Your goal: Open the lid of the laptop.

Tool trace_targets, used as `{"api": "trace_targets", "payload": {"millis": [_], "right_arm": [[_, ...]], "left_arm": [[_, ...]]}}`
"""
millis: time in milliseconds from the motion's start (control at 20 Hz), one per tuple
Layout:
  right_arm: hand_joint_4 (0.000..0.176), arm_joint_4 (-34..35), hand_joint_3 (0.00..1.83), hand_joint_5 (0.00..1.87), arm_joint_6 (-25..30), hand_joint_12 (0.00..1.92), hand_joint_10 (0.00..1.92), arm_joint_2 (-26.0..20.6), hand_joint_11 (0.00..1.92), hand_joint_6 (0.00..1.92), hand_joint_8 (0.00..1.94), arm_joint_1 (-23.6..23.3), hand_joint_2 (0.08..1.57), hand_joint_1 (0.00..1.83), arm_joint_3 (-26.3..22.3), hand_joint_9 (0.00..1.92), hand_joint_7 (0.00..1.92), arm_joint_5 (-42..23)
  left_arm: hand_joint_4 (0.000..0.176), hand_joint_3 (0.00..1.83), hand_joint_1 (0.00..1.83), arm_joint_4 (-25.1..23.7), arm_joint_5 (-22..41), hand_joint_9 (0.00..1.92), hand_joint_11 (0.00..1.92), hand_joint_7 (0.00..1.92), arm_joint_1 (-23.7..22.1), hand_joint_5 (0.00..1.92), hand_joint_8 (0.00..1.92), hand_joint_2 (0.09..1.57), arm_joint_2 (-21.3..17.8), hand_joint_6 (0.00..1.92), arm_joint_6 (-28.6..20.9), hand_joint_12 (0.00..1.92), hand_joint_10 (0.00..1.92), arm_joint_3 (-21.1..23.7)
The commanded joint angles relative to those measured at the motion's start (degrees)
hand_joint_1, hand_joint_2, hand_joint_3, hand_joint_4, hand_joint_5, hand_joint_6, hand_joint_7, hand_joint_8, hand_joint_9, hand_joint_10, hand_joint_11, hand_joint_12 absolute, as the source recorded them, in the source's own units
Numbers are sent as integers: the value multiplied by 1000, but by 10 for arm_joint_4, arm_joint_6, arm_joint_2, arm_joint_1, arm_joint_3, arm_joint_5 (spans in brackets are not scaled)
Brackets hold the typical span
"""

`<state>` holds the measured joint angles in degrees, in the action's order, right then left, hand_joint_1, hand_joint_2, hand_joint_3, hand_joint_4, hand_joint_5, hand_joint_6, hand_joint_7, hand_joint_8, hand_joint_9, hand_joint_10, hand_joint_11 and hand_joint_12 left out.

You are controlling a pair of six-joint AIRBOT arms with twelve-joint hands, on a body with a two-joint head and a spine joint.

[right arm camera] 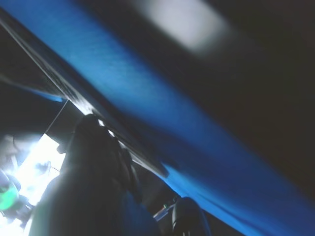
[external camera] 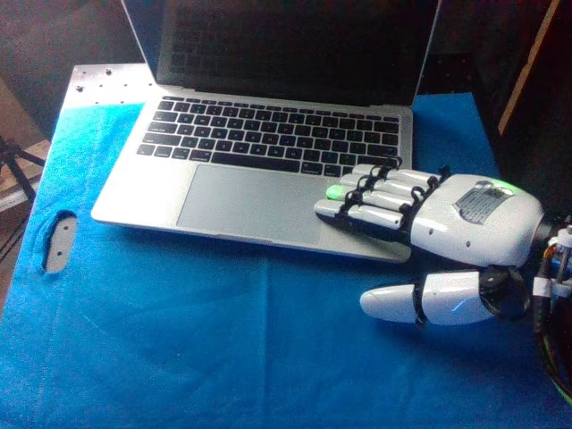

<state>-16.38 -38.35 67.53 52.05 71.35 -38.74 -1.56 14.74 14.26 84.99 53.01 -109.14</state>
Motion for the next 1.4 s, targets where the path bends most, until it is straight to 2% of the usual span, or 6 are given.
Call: {"api": "trace_targets", "payload": {"millis": [0,50,600,1100,1250,1350], "right_arm": [[0,-2,7,28,8,0,0,2,0,5,3,-5,1291,0,-1,0,24,-39],[0,-9,0,19,9,12,0,2,26,0,0,-5,1275,0,-1,0,16,-40],[0,-14,2,8,14,0,0,4,0,2,1,-5,1295,0,1,0,3,-41],[0,-19,1,11,14,21,0,4,48,2,2,-5,1305,0,5,0,6,-43],[0,-18,8,18,16,21,0,4,50,3,0,-5,1321,0,2,0,0,-43],[0,-16,5,21,16,23,0,4,54,3,2,-5,1321,0,-2,0,7,-43]], "left_arm": [[176,12,869,-3,0,0,0,0,-4,0,0,1005,11,0,12,0,0,-24],[176,12,807,-21,-47,0,0,1,-23,0,0,1019,44,0,12,0,0,-88],[176,0,827,-47,-124,0,0,36,-55,0,5,1024,88,0,13,0,0,-196],[176,0,836,-77,-142,0,0,40,-66,14,4,1011,108,0,13,0,0,-230],[176,1,827,-61,-118,0,0,37,-55,0,5,1018,93,0,13,0,0,-202],[176,12,661,-48,-78,0,0,47,-43,0,2,1053,58,0,13,0,0,-144]]}}
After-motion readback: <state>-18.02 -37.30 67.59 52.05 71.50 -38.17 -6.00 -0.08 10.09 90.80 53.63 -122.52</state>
